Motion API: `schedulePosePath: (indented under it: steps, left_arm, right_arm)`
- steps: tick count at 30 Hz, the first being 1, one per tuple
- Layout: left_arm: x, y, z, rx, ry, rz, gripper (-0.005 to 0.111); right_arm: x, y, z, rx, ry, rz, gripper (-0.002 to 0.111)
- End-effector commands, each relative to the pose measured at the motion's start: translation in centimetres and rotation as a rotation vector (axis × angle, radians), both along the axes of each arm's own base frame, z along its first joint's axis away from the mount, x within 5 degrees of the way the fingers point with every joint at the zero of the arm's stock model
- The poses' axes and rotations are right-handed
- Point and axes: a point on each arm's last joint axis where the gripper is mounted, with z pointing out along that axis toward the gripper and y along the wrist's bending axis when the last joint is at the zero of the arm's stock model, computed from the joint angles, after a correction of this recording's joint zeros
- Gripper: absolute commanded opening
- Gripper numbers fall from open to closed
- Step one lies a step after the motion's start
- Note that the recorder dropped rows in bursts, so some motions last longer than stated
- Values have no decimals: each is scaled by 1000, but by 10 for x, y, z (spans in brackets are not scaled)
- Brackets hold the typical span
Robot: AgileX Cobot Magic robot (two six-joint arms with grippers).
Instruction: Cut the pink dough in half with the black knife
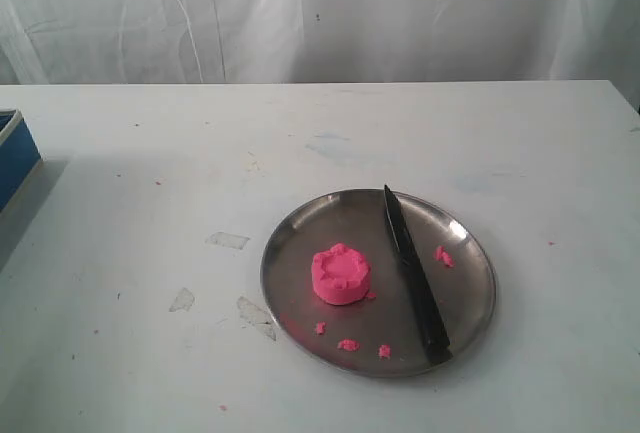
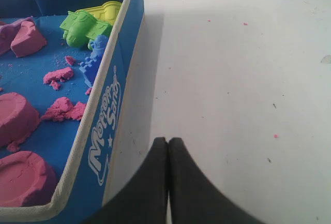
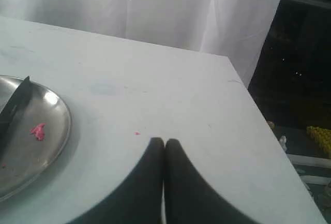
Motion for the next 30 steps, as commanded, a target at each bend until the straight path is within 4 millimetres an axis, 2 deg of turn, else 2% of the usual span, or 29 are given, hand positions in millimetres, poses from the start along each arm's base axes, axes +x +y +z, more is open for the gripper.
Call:
schedulePosePath:
  steps: [1, 13, 14, 16, 19, 22, 24, 28, 30]
  left_arm:
    - [0, 0, 0, -2, -10, -3, 0]
    - [0, 0, 0, -2, -10, -3, 0]
    - [0, 0, 0, -2, -10, -3, 0]
    - [0, 0, 0, -2, -10, -3, 0]
    - [0, 0, 0, -2, -10, -3, 0]
    - [0, 0, 0, -2, -10, -3, 0]
    - [0, 0, 0, -2, -10, -3, 0]
    - [0, 0, 0, -2, -10, -3, 0]
    - [0, 0, 0, -2, -10, -3, 0]
  right_arm:
    - [0, 0, 1, -1, -33, 1, 0]
    - [1, 1, 9, -5, -111, 7, 0]
    - [1, 1, 13, -9, -162, 11, 0]
    - [0, 2, 25, -12, -292, 22, 0]
    - [-10, 5, 57, 25, -659, 58, 0]
    - [-41, 8, 91, 160, -1165, 175, 0]
    - [-69, 8, 112, 98, -1478, 178, 0]
    - [-94, 6, 147, 41, -1649, 120, 0]
    - [-95, 7, 160, 30, -1610, 122, 0]
